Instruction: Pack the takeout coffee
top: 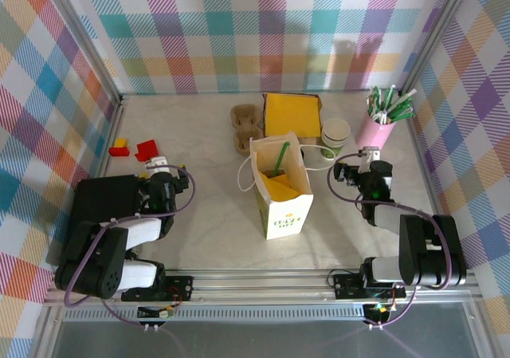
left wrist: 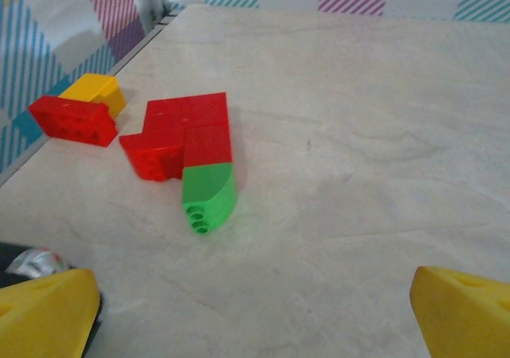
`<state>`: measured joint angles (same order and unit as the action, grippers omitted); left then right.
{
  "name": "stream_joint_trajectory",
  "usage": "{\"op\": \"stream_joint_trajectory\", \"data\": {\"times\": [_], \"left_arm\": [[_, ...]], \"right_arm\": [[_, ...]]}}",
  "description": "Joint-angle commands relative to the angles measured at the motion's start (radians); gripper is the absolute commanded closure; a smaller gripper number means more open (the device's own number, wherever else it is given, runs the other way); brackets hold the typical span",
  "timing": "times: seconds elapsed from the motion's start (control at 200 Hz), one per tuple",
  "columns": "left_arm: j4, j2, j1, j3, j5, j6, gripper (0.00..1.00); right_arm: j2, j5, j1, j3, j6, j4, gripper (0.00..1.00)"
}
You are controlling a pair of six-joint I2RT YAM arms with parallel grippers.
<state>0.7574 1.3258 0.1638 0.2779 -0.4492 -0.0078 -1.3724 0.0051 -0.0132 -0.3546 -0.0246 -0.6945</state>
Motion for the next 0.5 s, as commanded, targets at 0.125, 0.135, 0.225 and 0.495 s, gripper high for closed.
{"op": "stream_joint_trajectory", "data": {"times": [0.125, 0.135, 0.225, 0.495], "left_arm": [[0.343, 0.128, -0.037, -0.053, 0.126, 0.018, 0.00], [0.352, 0.135, -0.038, -0.055, 0.132, 0.019, 0.00], [0.430, 0.211, -0.038, -0.061, 0.187, 0.041, 0.01], [0.138, 0.251, -0.037, 0.115, 0.120, 0.016, 0.00]], "right_arm": [[-0.139, -0.096, -0.002, 0.031, 0.015, -0.272, 0.01], [-0.148, -0.096, -0.002, 0.027, 0.015, -0.279, 0.01], [-0.159, -0.104, -0.003, -0.065, 0.019, -0.111, 0.01], [-0.161, -0.085, -0.002, -0.064, 0.014, -0.119, 0.01]]}}
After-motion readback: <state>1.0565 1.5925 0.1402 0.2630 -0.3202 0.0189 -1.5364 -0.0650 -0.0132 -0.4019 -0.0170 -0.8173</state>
